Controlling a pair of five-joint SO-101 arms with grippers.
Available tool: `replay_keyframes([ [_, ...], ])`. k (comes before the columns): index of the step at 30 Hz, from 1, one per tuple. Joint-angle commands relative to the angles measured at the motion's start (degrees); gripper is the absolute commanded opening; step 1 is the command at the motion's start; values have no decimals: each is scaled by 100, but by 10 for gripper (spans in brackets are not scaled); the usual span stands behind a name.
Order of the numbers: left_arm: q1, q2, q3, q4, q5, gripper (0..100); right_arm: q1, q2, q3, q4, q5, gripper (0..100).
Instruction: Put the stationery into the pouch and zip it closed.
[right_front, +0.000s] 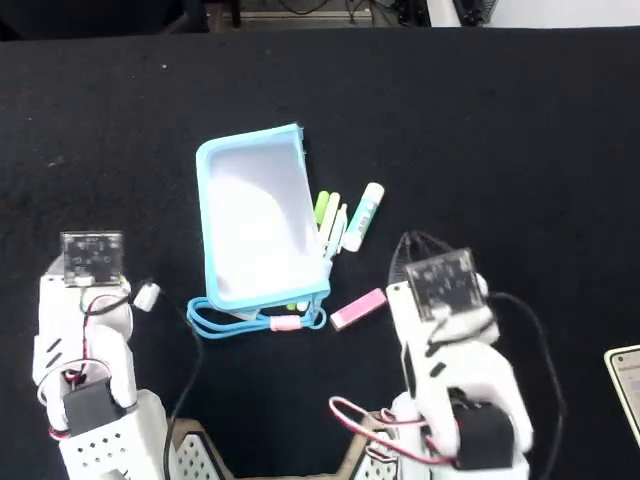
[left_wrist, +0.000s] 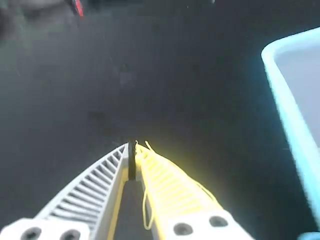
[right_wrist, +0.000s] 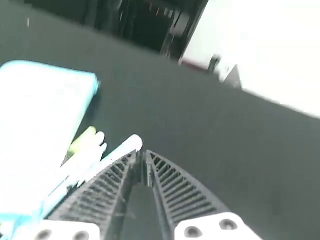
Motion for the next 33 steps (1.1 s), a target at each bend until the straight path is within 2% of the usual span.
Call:
replay_keyframes([
  [1, -40, -44, -444, -888, 299, 30, 44, -382, -1138, 35, 53, 19],
  [5, -31, -9, -1077, -1398, 1319, 30, -352, -321, -2158, 35, 53, 19],
  [8, -31, -9, -1367, -1196, 1864, 30, -510, -321, -2862, 149, 35, 37],
  [12, 295, -26, -725, -941, 2743, 30, -659, -4, -3495, 360, 9, 63],
  [15, 629, -35, -207, -941, 3086, 30, -949, 681, -3635, 360, -9, 64],
  [21, 813, -35, 505, -1240, 2910, 30, -2136, 2536, -2985, 642, -958, 67],
  [24, 884, -35, 690, -1292, 2514, 30, -2567, 3284, -2202, 62, -1081, 67],
  [28, 1121, -18, 699, -1134, 2453, 40, -2980, 3873, -919, -1152, -1090, 67],
  [33, 1147, -35, 734, -1090, 2479, 140, -3332, 4259, 4, -2057, -1486, 67],
])
